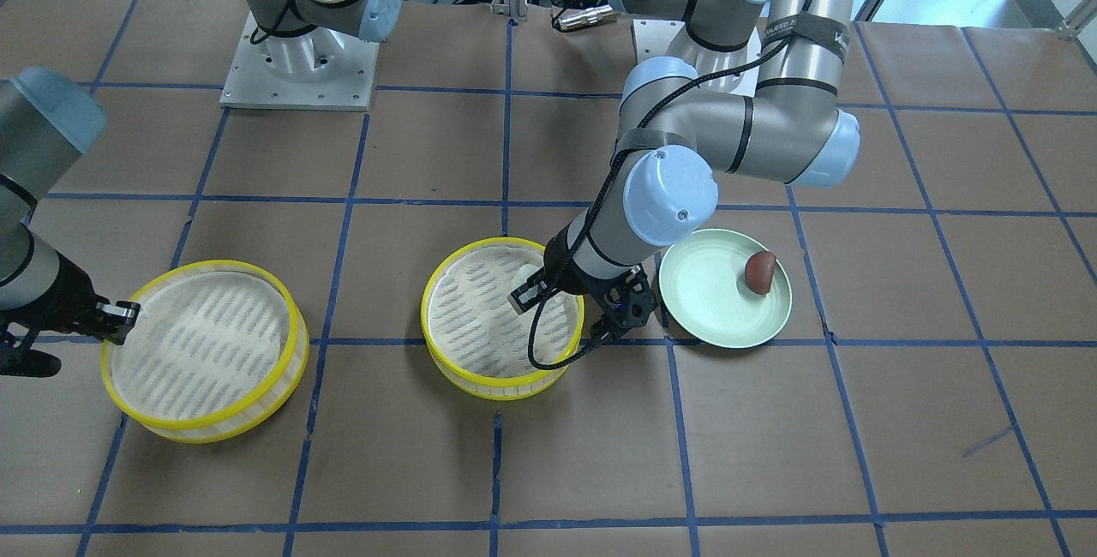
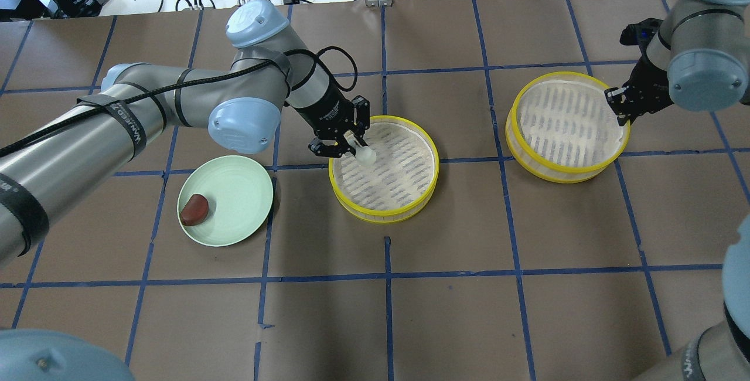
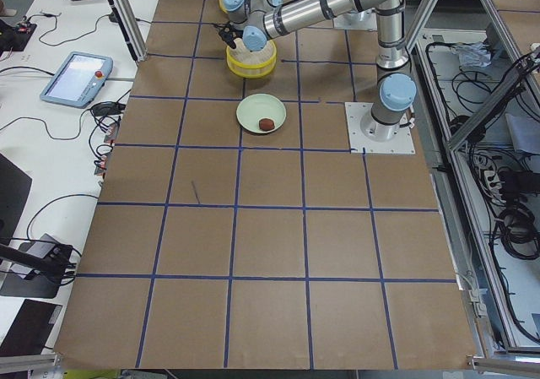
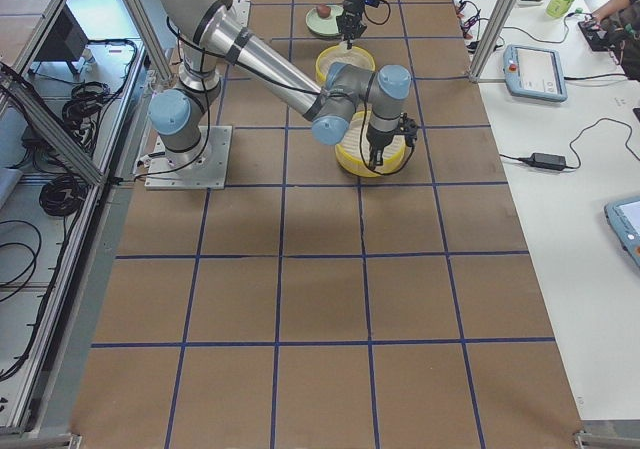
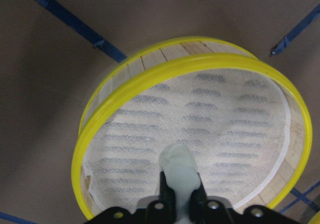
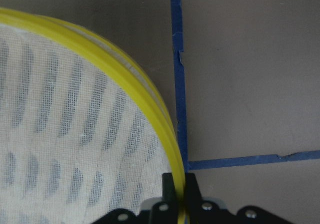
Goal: Stack buns with steamer
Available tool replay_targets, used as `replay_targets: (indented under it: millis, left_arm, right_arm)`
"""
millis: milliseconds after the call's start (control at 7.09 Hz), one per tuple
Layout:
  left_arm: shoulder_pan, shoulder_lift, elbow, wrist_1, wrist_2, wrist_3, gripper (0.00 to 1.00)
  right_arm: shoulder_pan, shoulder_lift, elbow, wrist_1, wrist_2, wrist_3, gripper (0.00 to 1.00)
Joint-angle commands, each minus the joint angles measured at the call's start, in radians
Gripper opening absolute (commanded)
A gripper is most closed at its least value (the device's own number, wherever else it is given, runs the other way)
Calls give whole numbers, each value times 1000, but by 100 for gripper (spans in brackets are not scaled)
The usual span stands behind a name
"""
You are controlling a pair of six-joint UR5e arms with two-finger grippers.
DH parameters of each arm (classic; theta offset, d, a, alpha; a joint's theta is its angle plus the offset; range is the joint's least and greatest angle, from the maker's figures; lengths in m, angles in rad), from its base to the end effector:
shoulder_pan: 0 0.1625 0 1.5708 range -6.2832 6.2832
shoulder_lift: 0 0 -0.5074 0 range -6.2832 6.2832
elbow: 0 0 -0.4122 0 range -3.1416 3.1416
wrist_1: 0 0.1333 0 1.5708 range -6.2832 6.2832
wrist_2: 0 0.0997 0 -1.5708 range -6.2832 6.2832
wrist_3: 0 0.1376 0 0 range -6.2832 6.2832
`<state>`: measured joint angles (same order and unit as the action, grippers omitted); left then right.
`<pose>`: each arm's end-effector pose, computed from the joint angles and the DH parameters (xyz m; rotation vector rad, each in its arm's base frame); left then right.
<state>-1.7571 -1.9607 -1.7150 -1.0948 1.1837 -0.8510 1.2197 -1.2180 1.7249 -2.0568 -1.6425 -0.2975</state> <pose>-0.3005 -0.5944 0.2890 0.9332 -2.6545 -0.3444 -0.1016 -0.6364 0.2992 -0.0814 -3.0785 -0.0657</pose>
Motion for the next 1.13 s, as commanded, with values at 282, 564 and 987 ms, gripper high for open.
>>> replay_targets:
  millis: [282, 564, 987]
  left_arm:
    - [-2, 11, 2, -2, 5, 59, 100]
    - [7, 31, 9, -5, 142, 242, 100]
    - [193, 72, -72, -129, 387, 794, 100]
  right_arm:
    - [66, -46, -28, 72, 4, 115, 10]
    - [99, -58, -28, 84, 9, 182, 10]
    - [347, -87, -65, 142, 6, 566, 12]
